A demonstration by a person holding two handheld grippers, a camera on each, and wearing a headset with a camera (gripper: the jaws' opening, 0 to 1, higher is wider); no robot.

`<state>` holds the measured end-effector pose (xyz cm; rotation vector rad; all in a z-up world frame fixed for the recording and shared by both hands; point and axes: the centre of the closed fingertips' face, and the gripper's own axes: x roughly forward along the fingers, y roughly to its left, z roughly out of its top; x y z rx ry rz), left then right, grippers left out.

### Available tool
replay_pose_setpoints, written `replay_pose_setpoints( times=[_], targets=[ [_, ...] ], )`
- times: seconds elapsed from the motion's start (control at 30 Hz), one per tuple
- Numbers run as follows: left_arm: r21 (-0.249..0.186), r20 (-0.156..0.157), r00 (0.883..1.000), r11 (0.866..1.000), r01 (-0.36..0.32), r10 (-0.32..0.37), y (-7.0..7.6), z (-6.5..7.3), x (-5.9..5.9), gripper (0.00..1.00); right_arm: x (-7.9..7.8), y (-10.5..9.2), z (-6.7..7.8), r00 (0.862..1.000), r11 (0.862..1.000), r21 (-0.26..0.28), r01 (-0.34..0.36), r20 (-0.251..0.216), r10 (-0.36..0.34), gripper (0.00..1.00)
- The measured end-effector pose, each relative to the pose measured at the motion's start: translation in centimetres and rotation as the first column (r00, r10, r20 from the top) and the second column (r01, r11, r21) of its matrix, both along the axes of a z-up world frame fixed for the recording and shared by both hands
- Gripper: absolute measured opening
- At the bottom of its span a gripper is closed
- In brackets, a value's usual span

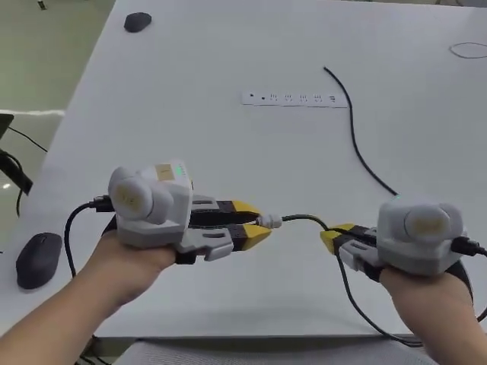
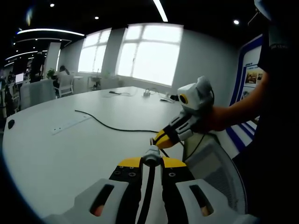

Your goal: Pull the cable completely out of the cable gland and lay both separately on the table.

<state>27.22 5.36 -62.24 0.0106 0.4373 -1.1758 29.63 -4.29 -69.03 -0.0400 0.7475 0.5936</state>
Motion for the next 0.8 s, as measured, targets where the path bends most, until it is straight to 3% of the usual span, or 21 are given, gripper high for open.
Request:
replay_pose_setpoints(
  times=[0.23,0.27,0.47,0.8],
  targets=[
    [0.009,0.007,1.0,1.0,0.006,-0.006,-0.5,-0.2,-0.3,0.15,0.0,-1.1,-1.5,0.993,0.995,0.042,0.09,-0.083,-0.087,0.0],
    [0.01,0.006,1.0,1.0,0.005,-0.005,-0.5,-0.2,-0.2,0.15,-0.2,-0.9,-1.7,0.99,0.993,0.067,0.099,-0.109,-0.092,0.0],
    [0.017,0.008,1.0,1.0,0.001,-0.001,-0.4,-0.2,-0.2,0.15,-0.1,-0.8,-1.2,0.996,0.996,0.041,0.074,-0.06,-0.072,0.0],
    [0.013,-0.002,1.0,1.0,-0.001,0.001,0.0,-0.1,-0.1,0.15,-0.3,-1.0,-0.9,0.998,0.998,0.036,0.051,-0.03,-0.05,0.02]
  ],
)
